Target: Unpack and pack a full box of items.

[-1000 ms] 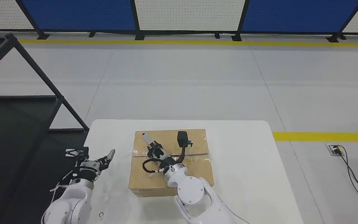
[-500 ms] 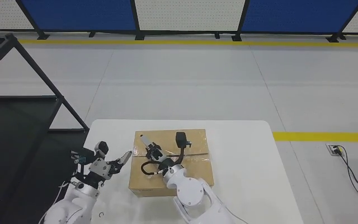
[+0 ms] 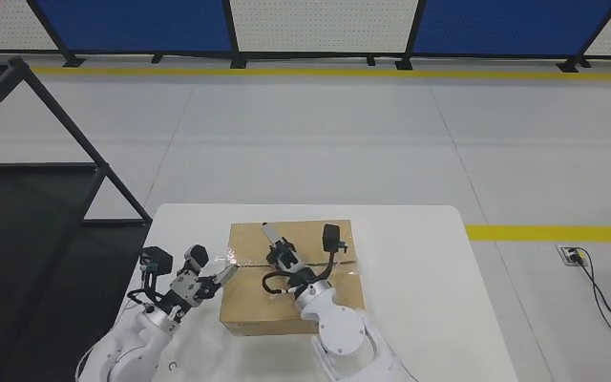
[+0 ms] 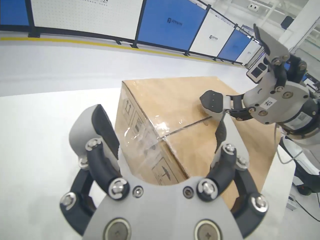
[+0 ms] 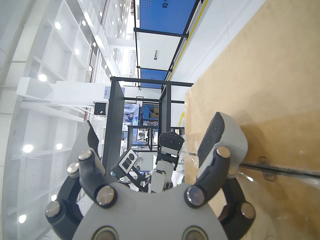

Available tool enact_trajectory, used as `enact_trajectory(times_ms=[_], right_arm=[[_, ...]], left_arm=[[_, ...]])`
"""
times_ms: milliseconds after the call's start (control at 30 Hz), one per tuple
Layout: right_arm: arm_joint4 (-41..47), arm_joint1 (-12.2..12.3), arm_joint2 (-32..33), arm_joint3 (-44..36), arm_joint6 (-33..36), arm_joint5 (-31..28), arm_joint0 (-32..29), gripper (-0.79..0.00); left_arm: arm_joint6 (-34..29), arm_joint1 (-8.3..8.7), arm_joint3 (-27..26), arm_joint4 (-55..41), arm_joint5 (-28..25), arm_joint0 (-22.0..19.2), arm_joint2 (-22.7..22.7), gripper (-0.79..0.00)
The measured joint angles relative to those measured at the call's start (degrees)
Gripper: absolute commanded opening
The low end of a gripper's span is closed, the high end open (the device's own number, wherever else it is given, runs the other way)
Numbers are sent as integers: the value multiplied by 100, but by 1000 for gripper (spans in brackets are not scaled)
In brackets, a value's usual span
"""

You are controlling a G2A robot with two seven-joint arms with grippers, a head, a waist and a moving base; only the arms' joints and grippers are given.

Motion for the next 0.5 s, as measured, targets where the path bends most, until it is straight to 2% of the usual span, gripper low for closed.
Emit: enact_trajectory(times_ms=[67,133,200,233,367,500], right_arm=[[-16,20,61,-114,16,3,-73,0],[-25,34,107,-188,31,13,-126,0],[-31,48,151,-250,48,21,-173,0],[-37,54,164,-269,54,23,-190,0],[-54,70,193,-317,68,20,-241,0],[-60,77,193,-324,71,20,-262,0]], left_arm=[[91,3,-103,712,306,19,2,0],[90,2,-42,1016,335,19,5,0],[85,1,-30,1035,320,17,6,-727],[85,1,-31,1023,318,18,5,-785],[204,-2,-145,722,425,137,-89,-785],[347,-2,-116,-197,151,261,-301,-785]])
